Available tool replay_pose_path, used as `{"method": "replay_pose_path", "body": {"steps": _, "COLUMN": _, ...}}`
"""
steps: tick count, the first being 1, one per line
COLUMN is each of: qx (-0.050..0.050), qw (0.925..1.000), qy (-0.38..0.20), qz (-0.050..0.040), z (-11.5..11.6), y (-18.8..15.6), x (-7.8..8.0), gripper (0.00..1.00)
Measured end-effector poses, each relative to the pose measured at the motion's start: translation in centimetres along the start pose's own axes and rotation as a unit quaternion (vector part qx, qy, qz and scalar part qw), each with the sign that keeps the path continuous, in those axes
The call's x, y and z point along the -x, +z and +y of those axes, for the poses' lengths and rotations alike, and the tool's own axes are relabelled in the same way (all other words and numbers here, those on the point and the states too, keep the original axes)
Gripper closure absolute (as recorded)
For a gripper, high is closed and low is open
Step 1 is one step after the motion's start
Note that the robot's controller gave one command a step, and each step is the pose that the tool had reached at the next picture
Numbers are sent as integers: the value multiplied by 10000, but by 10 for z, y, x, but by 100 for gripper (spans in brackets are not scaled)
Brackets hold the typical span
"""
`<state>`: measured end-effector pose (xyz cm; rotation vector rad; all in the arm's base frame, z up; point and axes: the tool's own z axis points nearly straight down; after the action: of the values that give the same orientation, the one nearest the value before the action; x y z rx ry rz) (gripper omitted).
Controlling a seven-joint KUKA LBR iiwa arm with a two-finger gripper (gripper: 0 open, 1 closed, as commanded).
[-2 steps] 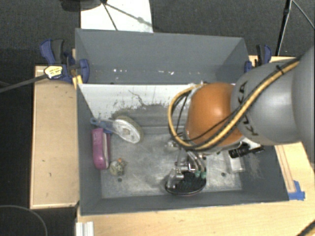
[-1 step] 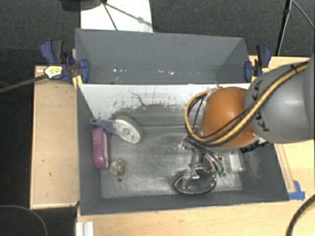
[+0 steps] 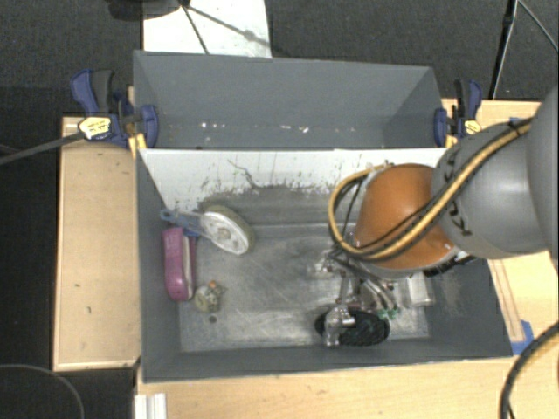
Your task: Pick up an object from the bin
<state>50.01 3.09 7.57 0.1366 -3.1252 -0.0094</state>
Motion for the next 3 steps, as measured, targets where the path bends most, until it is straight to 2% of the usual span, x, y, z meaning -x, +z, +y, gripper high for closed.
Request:
{"method": "replay_pose_path", "body": {"steps": 1, "qx": 4, "qw": 9998, "qy": -182, "qz": -47, "z": -28, "y": -1, "x": 2, "gripper": 0}}
{"method": "replay_pose_path", "body": {"steps": 2, "qx": -54, "qw": 9546, "qy": -2979, "qz": -58, "z": -63, "y": -14, "x": -19, "gripper": 0}}
{"method": "replay_pose_path", "body": {"steps": 3, "qx": -66, "qw": 9032, "qy": -4290, "qz": -59, "z": -138, "y": -11, "x": -14, "gripper": 0}}
